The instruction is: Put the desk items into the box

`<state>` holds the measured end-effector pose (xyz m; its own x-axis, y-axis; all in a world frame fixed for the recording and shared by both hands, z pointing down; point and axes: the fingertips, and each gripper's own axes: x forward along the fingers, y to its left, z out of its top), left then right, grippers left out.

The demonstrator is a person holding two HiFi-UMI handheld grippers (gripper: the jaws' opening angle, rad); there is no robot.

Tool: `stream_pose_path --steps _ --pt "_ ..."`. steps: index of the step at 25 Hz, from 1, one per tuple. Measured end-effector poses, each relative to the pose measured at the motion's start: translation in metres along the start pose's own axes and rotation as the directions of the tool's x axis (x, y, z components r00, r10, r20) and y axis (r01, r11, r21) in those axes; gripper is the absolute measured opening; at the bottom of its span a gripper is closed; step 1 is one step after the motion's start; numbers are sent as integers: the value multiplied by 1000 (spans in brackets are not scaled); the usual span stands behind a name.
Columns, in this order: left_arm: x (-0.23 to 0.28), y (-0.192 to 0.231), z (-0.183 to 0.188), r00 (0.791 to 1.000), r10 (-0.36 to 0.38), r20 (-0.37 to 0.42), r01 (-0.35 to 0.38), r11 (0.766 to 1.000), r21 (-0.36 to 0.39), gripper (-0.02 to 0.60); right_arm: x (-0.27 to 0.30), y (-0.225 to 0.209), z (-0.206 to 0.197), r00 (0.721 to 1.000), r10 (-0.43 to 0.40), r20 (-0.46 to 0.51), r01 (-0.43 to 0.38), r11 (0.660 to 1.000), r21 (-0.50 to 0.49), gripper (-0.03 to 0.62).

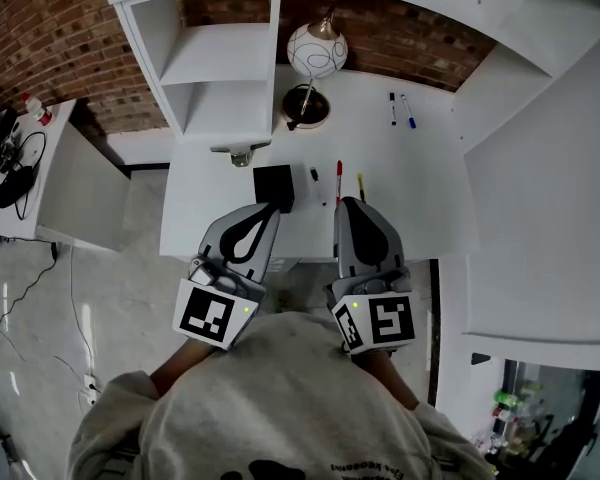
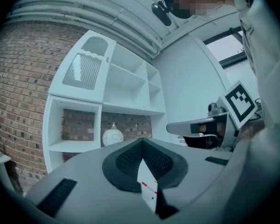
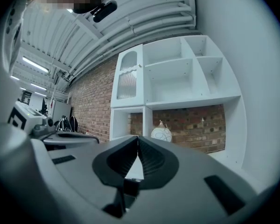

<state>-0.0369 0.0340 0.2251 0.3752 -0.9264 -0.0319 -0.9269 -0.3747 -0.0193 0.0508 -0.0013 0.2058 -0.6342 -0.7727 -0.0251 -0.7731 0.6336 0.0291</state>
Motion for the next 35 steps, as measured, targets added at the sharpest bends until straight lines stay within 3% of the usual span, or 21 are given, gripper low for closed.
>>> stream_pose_path --steps 6,11,16,35 --pt "12 17 -20 999 3 -32 -2 999 34 6 22 -4 -19 999 19 -43 -21 998 -52 18" --pt "28 26 -40 997 -29 -71 32 999 43 6 41 -7 -32 997 48 -52 -50 998 -38 18" --pt "46 29 -62 991 -82 -107 96 987 131 6 57 -9 -54 996 64 -64 -67 997 -48 18" --pt "102 35 -140 967 -148 -208 168 982 83 6 108 -32 -162 967 65 -246 -93 990 -104 18"
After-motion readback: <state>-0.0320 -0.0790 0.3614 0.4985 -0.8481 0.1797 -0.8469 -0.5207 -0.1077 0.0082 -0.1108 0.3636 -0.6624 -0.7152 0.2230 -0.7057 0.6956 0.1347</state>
